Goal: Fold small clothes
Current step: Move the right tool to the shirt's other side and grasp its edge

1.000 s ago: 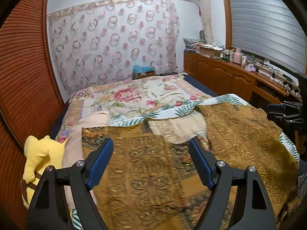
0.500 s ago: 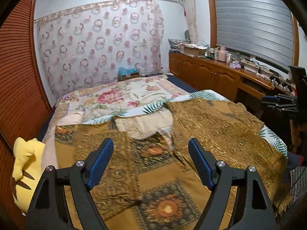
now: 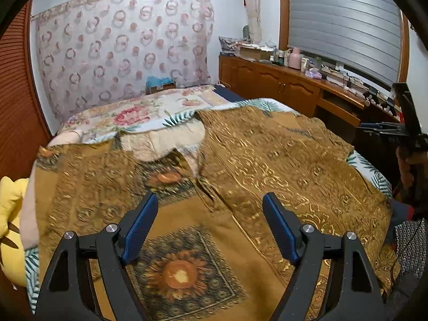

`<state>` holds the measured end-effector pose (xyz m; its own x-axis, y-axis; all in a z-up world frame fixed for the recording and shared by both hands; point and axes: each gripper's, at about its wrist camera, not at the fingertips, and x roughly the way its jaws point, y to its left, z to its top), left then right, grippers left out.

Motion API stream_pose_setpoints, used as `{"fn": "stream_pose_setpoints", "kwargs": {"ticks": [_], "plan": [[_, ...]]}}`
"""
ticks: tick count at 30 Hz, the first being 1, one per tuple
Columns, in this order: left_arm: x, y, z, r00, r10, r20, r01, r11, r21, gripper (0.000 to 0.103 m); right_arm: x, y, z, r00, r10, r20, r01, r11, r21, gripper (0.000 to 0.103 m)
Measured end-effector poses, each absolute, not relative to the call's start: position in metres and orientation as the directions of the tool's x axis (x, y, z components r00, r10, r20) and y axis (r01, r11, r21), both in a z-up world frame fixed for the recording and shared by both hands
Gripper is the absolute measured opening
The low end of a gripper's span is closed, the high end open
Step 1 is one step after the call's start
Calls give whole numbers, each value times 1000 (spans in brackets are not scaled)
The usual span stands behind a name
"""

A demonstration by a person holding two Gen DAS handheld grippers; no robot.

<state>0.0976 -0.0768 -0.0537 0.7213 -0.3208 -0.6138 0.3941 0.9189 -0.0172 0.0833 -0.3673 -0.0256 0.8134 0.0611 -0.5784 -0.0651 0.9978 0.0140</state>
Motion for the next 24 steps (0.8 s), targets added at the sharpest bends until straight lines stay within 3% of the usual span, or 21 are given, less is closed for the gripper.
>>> {"fn": "stream_pose_setpoints", "kwargs": {"ticks": [16, 24], "plan": [[82, -92, -72, 690, -347, -636, 405, 912, -58, 81, 134, -387, -35, 726, 114, -678, -3, 987, 162, 57], [79, -93, -76, 686, -351, -637, 411, 910, -59, 81, 129, -393, -38, 722, 73, -688, -5, 995, 101, 57]]}}
